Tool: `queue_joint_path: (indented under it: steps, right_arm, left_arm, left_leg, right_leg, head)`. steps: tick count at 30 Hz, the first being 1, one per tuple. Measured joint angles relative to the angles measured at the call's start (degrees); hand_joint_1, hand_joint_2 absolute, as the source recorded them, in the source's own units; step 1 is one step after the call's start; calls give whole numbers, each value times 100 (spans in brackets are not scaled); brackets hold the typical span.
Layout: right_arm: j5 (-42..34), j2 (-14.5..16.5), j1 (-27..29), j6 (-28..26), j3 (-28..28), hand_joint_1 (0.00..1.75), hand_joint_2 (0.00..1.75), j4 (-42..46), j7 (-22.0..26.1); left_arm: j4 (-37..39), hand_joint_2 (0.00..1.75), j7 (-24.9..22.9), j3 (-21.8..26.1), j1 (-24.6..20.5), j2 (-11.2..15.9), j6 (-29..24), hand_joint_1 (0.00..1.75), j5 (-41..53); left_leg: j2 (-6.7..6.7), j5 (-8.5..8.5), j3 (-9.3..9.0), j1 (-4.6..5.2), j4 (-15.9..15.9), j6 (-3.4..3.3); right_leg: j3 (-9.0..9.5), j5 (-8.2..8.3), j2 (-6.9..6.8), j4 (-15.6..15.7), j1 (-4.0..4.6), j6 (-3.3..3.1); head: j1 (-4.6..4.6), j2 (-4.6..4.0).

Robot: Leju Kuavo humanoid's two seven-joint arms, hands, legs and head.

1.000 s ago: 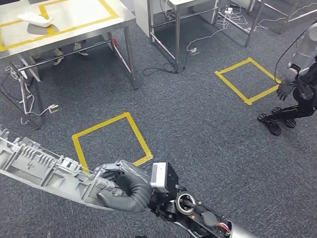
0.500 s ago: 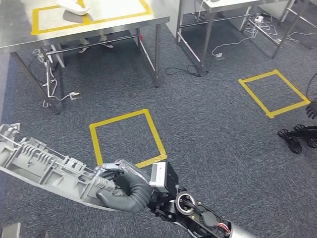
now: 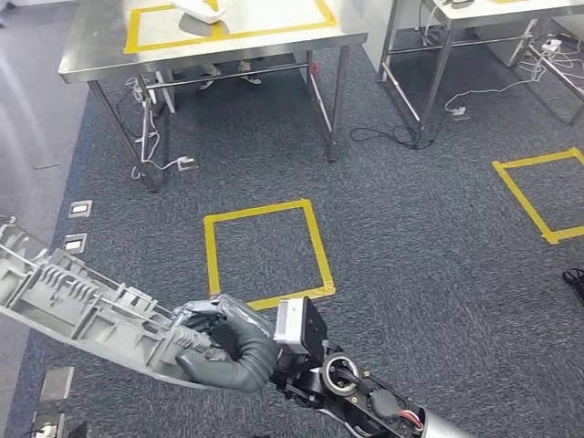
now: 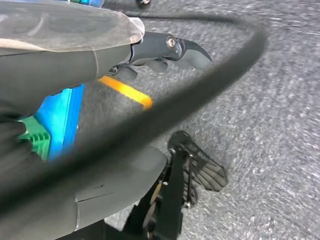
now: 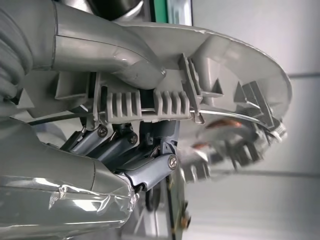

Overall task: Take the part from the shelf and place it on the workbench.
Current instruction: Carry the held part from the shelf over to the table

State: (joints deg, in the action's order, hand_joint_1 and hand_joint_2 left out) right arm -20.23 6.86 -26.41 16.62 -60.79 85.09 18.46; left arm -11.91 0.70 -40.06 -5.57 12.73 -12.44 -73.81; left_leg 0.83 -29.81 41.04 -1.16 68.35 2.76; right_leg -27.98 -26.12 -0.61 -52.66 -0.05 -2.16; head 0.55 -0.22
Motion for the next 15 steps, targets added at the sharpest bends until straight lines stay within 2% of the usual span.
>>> queue_joint_path:
  steps: [1, 2, 3, 5, 6, 7, 9, 10, 12, 14, 15]
  right_arm:
    - [-1, 0, 3, 3, -1, 171, 175, -1, -1]
    - [-1, 0, 4, 3, -1, 171, 175, -1, -2]
    - [-1, 0, 4, 2, -1, 171, 175, -2, -5]
    - [-1, 0, 0, 2, 0, 171, 175, -2, -9]
    - [-1, 0, -4, 4, 0, 171, 175, -1, -13]
    - [-1, 0, -7, 5, 1, 171, 175, 0, -15]
    - [-1, 1, -10, 7, 1, 171, 175, 1, -19]
    - [-1, 1, -10, 7, 0, 171, 175, 1, -19]
    - [-1, 3, -10, 8, 0, 171, 175, 1, -20]
    - [-5, 2, -3, 8, 1, 171, 175, 1, -21]
    - [-24, 1, 4, 15, 1, 171, 175, 0, -20]
  left_arm:
    - [0, 175, -1, 0, 1, -1, 0, 0, -1]
    - [0, 175, -1, 0, 6, -1, 0, 0, -1]
    - [0, 175, -2, 0, 11, 2, 0, 0, -1]
    - [0, 175, -2, 1, 7, 8, 1, 0, -1]
    - [-1, 175, -1, 1, 0, 9, 1, 0, -1]
    - [-1, 175, -1, 2, -4, 8, 2, 0, -2]
    - [-1, 175, -2, 2, 10, 7, 2, 0, -3]
    - [0, 175, -2, 2, 20, 7, 2, 0, -4]
    - [0, 175, -2, 2, 22, 8, 1, 0, -3]
    - [0, 175, -2, 2, 15, 9, -1, 0, -2]
    - [0, 175, -2, 2, 15, 9, -2, 0, -1]
  left_leg:
    - [-19, -52, 115, -18, 234, 27]
    - [-38, 2, 114, -37, 243, 50]
    - [-70, 154, -25, -56, -6, 69]
    - [-230, 494, -501, -70, -850, 88]
    - [-291, 590, -677, -64, -1177, 62]
    - [-327, 621, -765, -52, -1348, 24]
    - [-256, 606, -760, -29, -1378, -77]
    - [-214, 606, -760, -32, -1376, -117]
    - [-133, 614, -769, -43, -1386, -201]
    - [-57, 617, -770, -36, -1389, -255]
    - [-17, 617, -768, -23, -1388, -268]
  right_leg:
    - [-4, -4, -77, -3, 2, 2]
    - [-8, -10, -148, -8, 1, 9]
    - [-9, -21, -213, -18, -2, 20]
    - [-14, -65, -327, -62, 3, 72]
    - [-18, -95, -371, -88, 16, 108]
    - [-17, -119, -409, -109, 33, 143]
    - [4, -150, -479, -120, 50, 194]
    - [7, -176, -473, -135, 38, 220]
    - [-91, -386, -282, -404, 7, 269]
    - [-412, -791, -37, -1161, -9, 289]
    - [-611, -966, 11, -1601, -10, 287]
  head:
    - [-33, 0]
    - [-59, 0]
    - [-85, 0]
    - [-140, 0]
    - [-161, 0]
    - [-167, 0]
    - [-136, 0]
    - [-116, 0]
    - [-72, 0]
    - [-3, 0]
    - [28, 0]
